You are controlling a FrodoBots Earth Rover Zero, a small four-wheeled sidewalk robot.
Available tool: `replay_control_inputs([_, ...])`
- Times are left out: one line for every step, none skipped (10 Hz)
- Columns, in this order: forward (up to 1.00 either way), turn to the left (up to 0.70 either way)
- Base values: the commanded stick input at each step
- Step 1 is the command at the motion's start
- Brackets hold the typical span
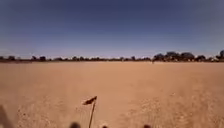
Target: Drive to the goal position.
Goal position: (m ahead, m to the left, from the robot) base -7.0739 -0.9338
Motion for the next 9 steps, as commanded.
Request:
replay_control_inputs([0.35, 0.70])
replay_control_inputs([0.27, 0.75])
replay_control_inputs([0.26, 0.90])
replay_control_inputs([0.23, 0.94])
replay_control_inputs([0.23, 0.92])
replay_control_inputs([0.21, 0.84])
replay_control_inputs([0.20, 0.81])
replay_control_inputs([0.20, 0.78])
replay_control_inputs([0.19, 0.77])
